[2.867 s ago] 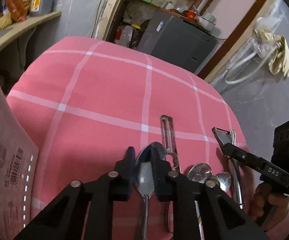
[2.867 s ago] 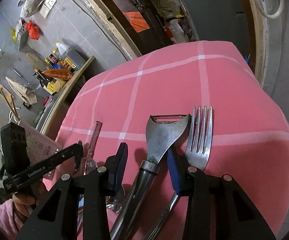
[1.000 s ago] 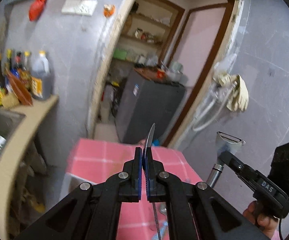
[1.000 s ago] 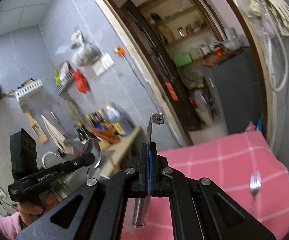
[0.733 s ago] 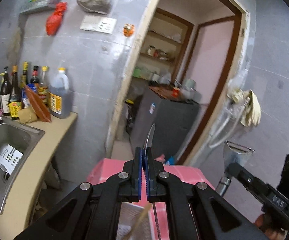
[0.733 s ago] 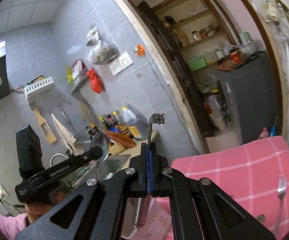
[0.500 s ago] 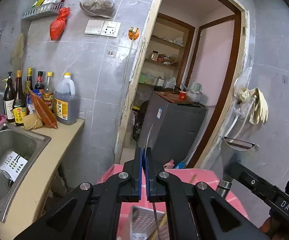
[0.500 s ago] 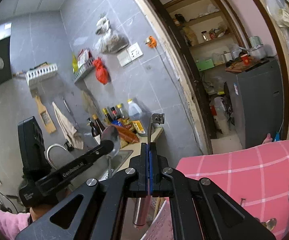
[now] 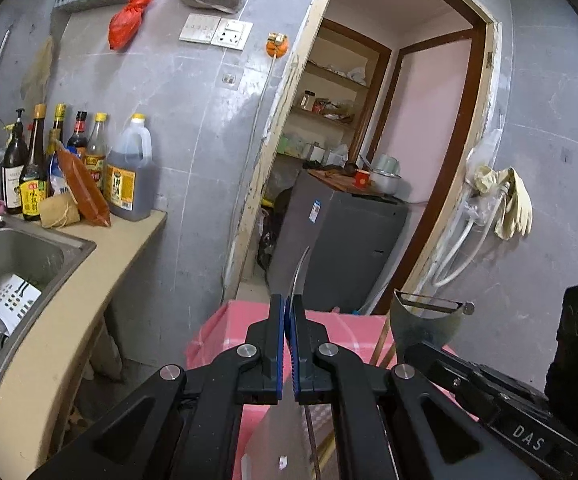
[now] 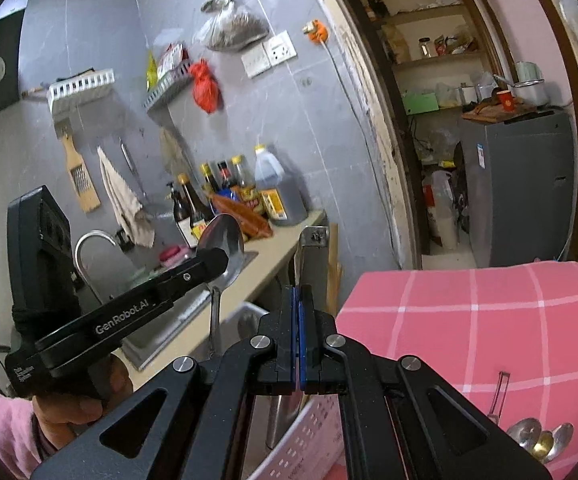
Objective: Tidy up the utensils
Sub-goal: 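Carry the spoon and peeler up over the white utensil holder with both tools, then open the left tool over the holder dropping the spoon while the right tool drops the peeler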
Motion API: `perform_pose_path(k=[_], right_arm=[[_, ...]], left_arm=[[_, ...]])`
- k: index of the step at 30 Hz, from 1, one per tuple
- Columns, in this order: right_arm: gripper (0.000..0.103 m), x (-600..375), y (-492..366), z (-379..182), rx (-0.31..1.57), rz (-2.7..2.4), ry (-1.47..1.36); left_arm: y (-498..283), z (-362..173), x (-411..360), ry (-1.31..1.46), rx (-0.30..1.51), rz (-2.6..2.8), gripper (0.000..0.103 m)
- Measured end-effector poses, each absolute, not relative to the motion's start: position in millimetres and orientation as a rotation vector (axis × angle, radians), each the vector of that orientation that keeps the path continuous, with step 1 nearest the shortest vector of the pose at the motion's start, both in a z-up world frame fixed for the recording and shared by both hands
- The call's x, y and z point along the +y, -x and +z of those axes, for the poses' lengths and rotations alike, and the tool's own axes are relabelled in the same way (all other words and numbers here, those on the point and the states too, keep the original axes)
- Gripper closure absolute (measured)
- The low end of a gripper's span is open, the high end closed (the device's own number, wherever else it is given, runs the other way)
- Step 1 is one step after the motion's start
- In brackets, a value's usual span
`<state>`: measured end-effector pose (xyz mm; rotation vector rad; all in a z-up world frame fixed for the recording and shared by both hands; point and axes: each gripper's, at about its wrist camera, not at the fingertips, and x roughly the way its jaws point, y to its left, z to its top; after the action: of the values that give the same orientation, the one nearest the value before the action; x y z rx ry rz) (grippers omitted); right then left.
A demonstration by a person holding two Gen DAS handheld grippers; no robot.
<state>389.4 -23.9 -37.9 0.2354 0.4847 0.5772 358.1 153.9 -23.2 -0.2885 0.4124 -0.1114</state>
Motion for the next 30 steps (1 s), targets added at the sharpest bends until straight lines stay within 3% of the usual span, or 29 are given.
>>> perform_pose_path(k=[21, 23, 25, 27, 30], right_arm=[[0.098, -18, -382, -62, 0.622, 0.595, -0.215], [0.095, -20, -379, -64, 0.636, 0.593, -0.215], [0.08, -23, -373, -66, 0.643, 0.589, -0.216], [0.071, -29, -367, -65, 0.631, 0.586, -0.225], [0.07, -36, -360, -62, 0.62, 0.571, -0.224]], left_arm=[[-334, -27, 148, 0.254, 0.471, -0.171, 0.098], [-332, -28, 146, 0.25, 0.49, -0.174, 0.098], [-330, -29, 146, 0.257, 0.502, -0.175, 0.098], [-326, -30, 146, 0.266, 0.508, -0.176, 0.098], [-320, -31, 143, 0.267, 0.524, -0.175, 0.097]])
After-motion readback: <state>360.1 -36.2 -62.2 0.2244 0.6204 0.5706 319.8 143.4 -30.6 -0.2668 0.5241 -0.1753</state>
